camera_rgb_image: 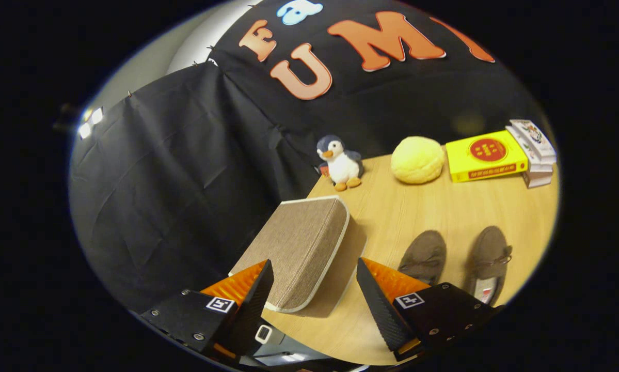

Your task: Open the storage box then place both shoes into the box .Put the left shoe in first, then the right shoe, with the right side of both shoes facing outward in a uniform manner.

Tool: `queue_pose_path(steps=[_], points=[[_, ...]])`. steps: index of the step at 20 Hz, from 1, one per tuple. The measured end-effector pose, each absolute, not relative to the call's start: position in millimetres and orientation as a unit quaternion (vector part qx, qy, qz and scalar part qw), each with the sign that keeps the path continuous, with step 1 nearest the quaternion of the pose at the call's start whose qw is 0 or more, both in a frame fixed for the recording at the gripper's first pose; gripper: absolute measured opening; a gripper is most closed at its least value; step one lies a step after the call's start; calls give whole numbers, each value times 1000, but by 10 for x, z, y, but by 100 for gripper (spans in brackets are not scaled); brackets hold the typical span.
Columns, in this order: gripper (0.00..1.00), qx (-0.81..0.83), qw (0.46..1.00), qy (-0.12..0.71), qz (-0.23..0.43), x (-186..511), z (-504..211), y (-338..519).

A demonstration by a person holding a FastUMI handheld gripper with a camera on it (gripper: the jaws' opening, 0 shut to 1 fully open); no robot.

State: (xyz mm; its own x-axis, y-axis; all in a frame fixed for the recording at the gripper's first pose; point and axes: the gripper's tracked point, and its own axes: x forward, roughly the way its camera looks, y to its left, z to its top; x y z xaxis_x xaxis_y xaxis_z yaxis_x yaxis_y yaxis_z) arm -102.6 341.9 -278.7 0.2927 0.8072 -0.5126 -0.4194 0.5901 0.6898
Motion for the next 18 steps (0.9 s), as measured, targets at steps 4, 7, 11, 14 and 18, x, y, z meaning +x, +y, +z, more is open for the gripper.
queue_pose_path(steps=[4,7,11,14,18], points=[[97,261,708,501,424,-1258,-3096,3662],[97,280,674,522,441,-1366,-3275,3804],[96,337,629,535,453,-1413,-3378,3986],[96,362,604,542,458,-1443,-3429,4088],[88,386,573,558,459,-1593,-3449,4230]])
